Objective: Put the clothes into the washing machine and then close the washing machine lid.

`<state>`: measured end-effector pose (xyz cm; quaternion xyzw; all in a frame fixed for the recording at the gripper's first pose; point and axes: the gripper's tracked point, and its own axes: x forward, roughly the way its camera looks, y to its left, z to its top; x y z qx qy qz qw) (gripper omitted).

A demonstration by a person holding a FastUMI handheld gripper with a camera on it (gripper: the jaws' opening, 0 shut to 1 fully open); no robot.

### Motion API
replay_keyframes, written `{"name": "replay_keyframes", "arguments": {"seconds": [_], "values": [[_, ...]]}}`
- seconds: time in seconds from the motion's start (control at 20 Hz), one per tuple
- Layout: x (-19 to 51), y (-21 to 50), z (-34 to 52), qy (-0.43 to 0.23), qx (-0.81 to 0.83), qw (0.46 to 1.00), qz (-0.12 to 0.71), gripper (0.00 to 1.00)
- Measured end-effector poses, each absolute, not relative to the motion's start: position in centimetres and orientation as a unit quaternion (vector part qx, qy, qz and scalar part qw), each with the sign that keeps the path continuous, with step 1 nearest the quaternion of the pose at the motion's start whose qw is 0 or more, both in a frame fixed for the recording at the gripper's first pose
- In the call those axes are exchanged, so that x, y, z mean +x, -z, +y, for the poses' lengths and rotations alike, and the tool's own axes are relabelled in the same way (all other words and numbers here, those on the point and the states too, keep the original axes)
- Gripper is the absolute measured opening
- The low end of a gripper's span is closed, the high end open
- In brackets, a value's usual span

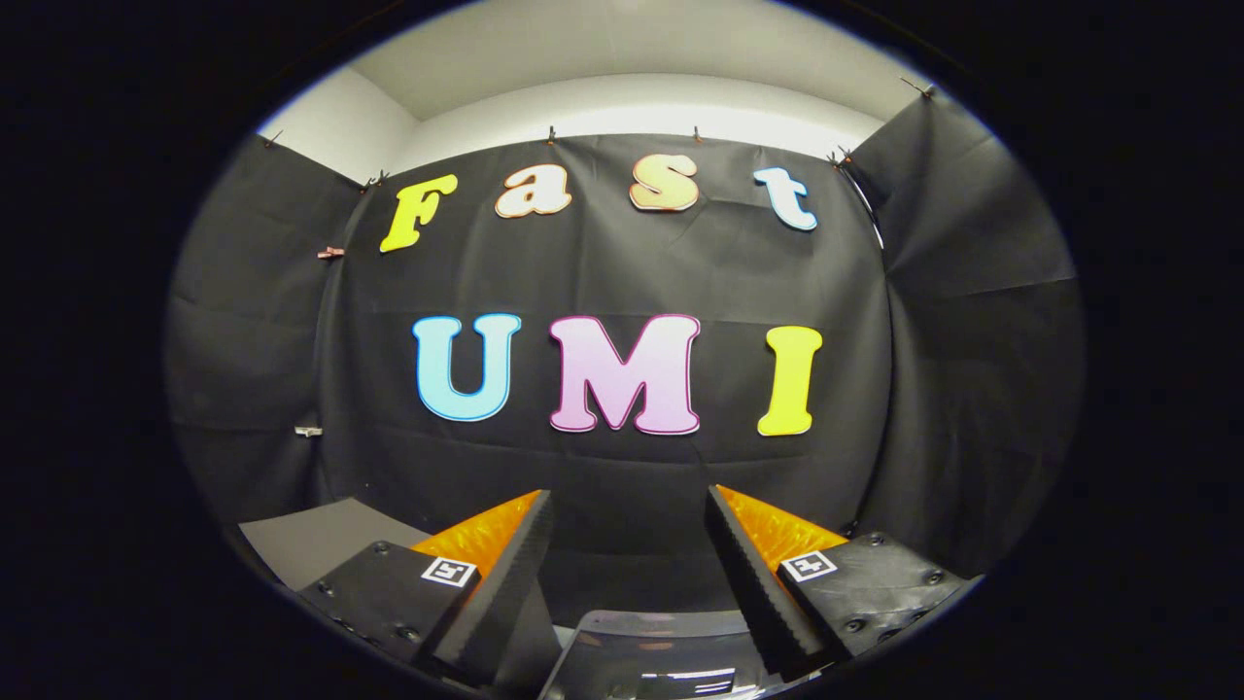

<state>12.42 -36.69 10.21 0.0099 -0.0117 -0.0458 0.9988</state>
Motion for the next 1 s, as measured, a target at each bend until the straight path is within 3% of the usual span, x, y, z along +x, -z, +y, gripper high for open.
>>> {"name": "replay_keyframes", "arguments": {"seconds": [1.0], "values": [[9.9, -10.5, -32.2, 0.047, -0.017, 0.999, 0.003, 0.98]]}}
